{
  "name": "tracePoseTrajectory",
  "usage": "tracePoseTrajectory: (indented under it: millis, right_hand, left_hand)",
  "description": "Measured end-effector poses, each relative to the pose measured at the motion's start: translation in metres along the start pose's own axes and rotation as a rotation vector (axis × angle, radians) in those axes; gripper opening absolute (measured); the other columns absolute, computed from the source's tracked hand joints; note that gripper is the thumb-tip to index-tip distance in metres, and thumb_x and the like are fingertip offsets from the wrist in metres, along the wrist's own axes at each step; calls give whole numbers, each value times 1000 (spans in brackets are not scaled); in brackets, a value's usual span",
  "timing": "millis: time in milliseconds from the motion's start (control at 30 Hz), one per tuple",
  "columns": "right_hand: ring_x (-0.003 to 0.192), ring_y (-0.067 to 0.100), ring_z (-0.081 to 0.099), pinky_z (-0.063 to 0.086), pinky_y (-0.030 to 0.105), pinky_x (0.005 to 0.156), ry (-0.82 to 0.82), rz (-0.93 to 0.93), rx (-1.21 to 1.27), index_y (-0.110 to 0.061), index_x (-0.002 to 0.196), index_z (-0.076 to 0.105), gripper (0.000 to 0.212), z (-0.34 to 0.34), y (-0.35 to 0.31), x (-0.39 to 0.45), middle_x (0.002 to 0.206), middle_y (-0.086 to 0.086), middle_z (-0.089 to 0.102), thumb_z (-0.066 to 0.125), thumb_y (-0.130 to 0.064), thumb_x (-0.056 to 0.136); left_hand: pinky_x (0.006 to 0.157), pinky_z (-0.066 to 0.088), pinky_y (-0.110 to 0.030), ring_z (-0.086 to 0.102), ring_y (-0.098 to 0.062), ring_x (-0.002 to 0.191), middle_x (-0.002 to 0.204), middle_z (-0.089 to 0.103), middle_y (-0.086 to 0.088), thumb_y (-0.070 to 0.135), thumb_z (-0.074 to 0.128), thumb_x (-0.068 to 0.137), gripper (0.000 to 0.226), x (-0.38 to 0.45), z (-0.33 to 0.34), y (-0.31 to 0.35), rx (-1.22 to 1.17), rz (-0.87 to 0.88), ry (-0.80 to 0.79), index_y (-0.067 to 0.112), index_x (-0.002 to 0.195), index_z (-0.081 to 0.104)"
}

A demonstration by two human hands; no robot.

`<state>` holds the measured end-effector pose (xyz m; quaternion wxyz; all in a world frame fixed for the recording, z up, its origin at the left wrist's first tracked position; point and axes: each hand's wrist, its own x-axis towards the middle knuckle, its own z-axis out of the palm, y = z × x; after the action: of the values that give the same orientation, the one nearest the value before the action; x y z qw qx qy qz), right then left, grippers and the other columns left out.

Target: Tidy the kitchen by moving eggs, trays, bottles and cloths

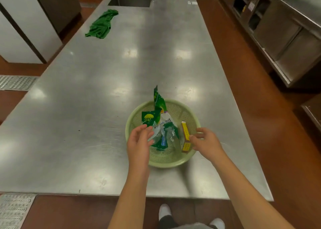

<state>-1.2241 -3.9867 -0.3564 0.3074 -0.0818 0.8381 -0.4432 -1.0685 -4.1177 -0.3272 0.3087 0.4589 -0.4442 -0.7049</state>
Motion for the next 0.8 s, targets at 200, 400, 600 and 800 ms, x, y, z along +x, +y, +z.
tracePoseTrajectory:
  millis: [200,400,600,800]
  right_hand:
    - [95,19,66,54,49,93,-23,-16,67,-13,134,53,48,-1,-13,-14,110,2,63,69,-24,90]
    - [98,16,66,55,39,92,-51,-44,196,-12,134,53,43,-15,-18,-20,117,7,66,62,-30,95]
    - [109,11,62,50,33,98,-89,-68,298,-24,122,58,28,-42,-26,-32,116,-4,66,50,-39,101]
    - [130,17,51,37,39,114,-113,-101,418,-18,140,53,55,-85,-26,-43,138,-1,57,28,-51,104]
  left_hand:
    - [92,55,-33,71,-13,104,111,75,-2,17,58,96,16,-4,8,4,15,-24,-70,18,110,67]
    - [101,52,-40,71,-12,106,110,76,4,26,50,103,24,-5,21,5,87,-30,-114,20,118,68]
    - [107,47,-39,64,-11,115,125,70,4,41,38,105,39,-21,47,11,133,-22,-180,24,129,63]
    - [108,45,-38,60,-10,122,135,64,3,48,30,106,50,-54,83,18,156,47,-290,21,138,58]
